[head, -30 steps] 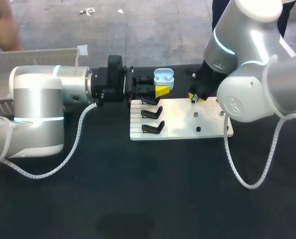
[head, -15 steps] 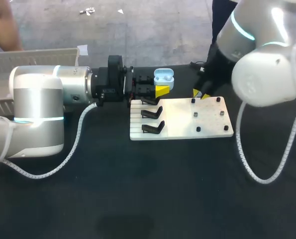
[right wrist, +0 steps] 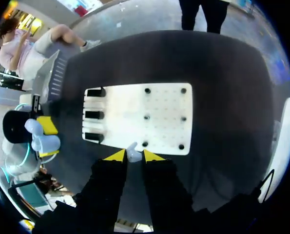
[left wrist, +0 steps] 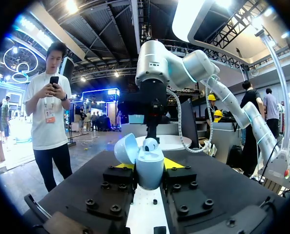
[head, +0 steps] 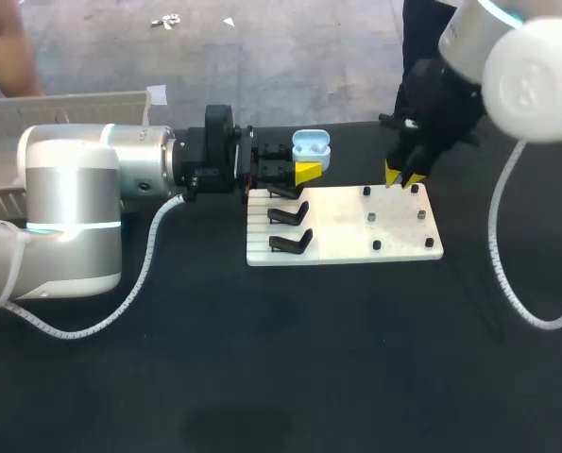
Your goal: Pick up each earbud case from the left stands, insert the matching earbuds, close the lid, and place the case in the box.
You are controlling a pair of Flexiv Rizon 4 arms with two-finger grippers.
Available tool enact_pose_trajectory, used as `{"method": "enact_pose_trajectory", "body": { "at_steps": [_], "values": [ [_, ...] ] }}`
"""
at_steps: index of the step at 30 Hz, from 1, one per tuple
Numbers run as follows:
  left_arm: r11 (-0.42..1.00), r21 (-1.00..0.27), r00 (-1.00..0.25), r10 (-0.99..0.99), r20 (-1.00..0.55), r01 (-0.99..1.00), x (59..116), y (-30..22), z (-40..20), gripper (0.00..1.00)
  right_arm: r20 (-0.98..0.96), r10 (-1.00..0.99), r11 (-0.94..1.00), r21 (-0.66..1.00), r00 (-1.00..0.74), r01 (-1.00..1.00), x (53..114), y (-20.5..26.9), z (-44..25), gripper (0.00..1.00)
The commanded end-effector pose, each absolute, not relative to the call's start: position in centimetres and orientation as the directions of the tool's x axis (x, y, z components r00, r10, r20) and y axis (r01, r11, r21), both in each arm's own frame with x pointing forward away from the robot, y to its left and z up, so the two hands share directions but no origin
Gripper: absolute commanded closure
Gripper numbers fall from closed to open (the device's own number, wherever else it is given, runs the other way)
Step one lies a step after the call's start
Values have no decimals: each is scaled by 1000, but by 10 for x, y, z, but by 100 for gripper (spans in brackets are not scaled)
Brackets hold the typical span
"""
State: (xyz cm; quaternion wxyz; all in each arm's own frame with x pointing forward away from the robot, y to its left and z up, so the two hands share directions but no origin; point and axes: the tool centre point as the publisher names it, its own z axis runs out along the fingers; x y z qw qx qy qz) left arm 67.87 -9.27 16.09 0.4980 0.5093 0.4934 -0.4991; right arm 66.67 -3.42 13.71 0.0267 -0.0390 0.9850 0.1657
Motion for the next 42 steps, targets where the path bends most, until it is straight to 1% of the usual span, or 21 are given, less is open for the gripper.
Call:
{"method": "enact_pose_trajectory", "body": {
  "at_steps": [1,12,20,30,42],
  "values": [
    [-12,19,19,1,-1000,1000,678,-93,160,100,-55,-104,945,304,-993,-116,653,-38,165,100],
    [-12,19,19,1,-1000,1000,678,-93,160,100,-40,-231,942,241,-972,-233,634,-21,212,100],
    [-12,19,19,1,-1000,1000,678,-93,160,100,-60,-264,938,218,-963,-271,637,-3,233,100],
    [-12,19,19,1,-1000,1000,678,-93,160,100,-156,-353,910,172,-922,-378,654,30,246,100],
    [-12,19,19,1,-1000,1000,678,-93,160,100,-177,-453,865,151,-874,-479,662,62,243,100]
  ]
}}
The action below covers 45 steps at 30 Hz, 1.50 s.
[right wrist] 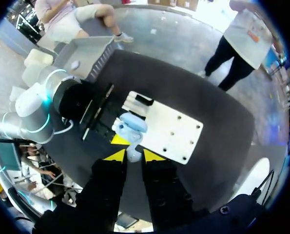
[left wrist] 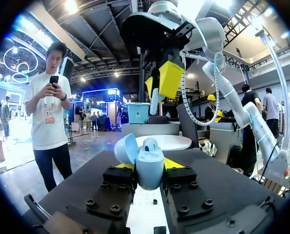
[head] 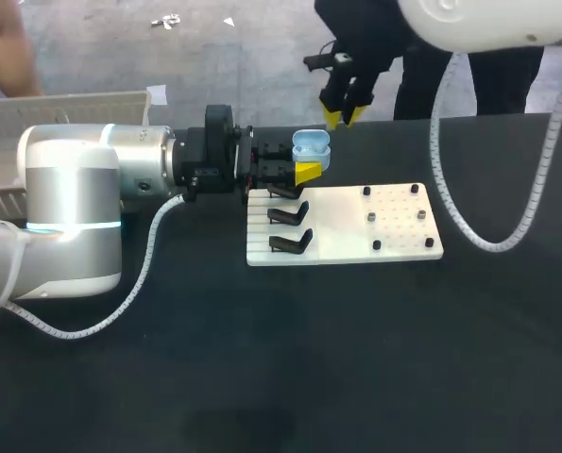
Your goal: Pick up each earbud case from the left stands, insert the matching earbuds, close the lid, and place the case in the box.
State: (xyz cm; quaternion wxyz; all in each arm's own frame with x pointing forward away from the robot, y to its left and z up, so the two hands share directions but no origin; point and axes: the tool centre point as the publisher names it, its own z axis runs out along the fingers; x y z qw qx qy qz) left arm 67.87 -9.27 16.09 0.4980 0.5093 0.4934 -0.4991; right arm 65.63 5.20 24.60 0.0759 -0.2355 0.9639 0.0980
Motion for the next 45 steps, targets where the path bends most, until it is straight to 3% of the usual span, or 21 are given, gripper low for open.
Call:
{"method": "enact_pose_trajectory", "body": {
  "at_steps": [1,20,45],
  "values": [
    [-12,19,19,1,-1000,1000,678,-93,160,100,-173,-459,862,152,-872,-484,662,63,242,100],
    [-12,19,19,1,-1000,1000,678,-93,160,100,-143,-482,853,147,-864,-501,664,88,224,100],
    [-12,19,19,1,-1000,1000,678,-93,160,100,-140,-471,865,119,-871,-487,667,88,213,100]
  ]
}}
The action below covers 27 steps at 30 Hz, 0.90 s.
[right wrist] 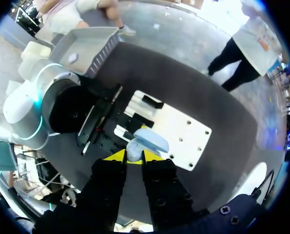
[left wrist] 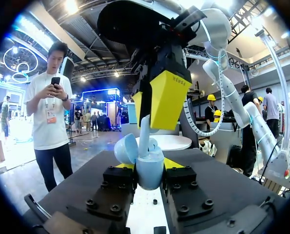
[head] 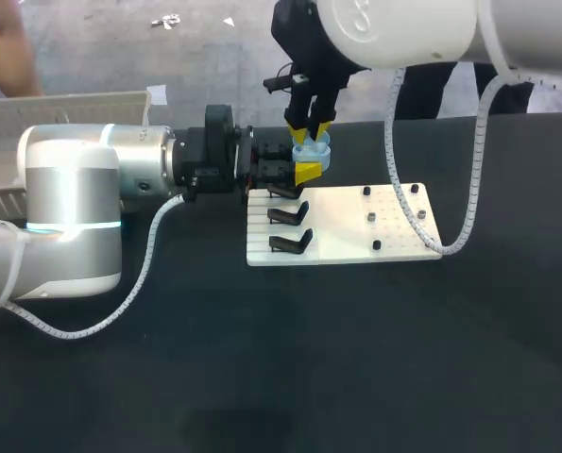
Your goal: Pick up each earbud case from the left stands, insert the matching earbuds, close the lid, and place the case in the box.
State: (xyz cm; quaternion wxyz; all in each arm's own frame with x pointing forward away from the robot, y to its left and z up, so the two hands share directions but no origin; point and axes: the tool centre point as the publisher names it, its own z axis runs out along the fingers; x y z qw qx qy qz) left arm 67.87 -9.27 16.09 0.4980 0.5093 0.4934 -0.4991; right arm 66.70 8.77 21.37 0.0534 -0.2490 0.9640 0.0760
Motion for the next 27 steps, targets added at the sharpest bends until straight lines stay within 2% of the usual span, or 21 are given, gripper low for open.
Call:
{"method": "enact_pose_trajectory", "body": {
  "at_steps": [1,27],
  "values": [
    [-12,19,19,1,-1000,1000,678,-93,160,100,-140,-471,865,120,-871,-487,667,88,213,100],
    [-12,19,19,1,-1000,1000,678,-93,160,100,-129,-506,851,88,-853,-519,665,91,204,100]
  ]
}}
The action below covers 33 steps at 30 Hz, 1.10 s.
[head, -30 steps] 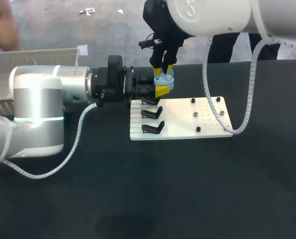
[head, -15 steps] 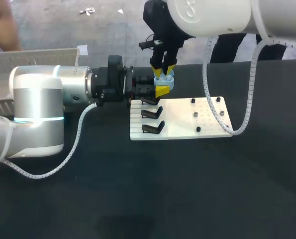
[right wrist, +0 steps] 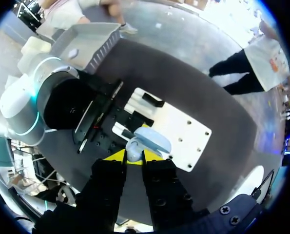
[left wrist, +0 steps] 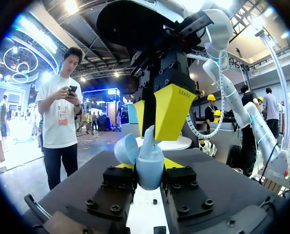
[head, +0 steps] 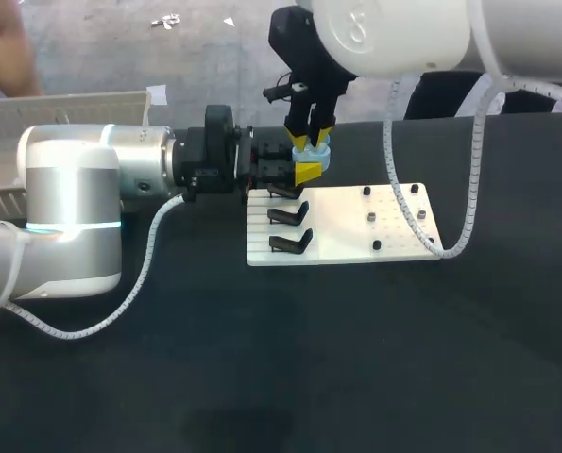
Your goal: Pick up each earbud case from the left stands, insert the matching earbuds, close the lid, and place the case in the box.
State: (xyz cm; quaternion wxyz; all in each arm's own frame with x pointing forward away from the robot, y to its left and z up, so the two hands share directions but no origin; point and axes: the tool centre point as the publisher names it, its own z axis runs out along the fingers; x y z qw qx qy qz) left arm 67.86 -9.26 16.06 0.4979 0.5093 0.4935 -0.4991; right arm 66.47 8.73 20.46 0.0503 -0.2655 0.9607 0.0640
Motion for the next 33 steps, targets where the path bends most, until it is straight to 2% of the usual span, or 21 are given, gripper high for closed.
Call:
{"method": "enact_pose_trajectory", "body": {
  "at_steps": [1,20,21,22,24,33],
  "values": [
    [-12,19,19,1,-1000,1000,678,-93,160,100,-129,-508,850,87,-852,-520,665,91,204,100],
    [-12,19,19,1,-1000,1000,678,-93,160,100,-112,-517,850,51,-848,-525,664,88,197,100],
    [-12,19,19,1,-1000,1000,678,-93,160,100,-114,-517,850,50,-848,-525,664,88,197,86],
    [-12,19,19,1,-1000,1000,678,-93,160,100,-115,-518,849,49,-848,-525,664,88,197,77],
    [-12,19,19,1,-1000,1000,678,-93,160,100,-118,-518,849,48,-847,-526,665,89,198,67],
    [-12,19,19,1,-1000,1000,678,-93,160,100,-139,-518,848,43,-844,-528,665,89,203,62]
  ]
}}
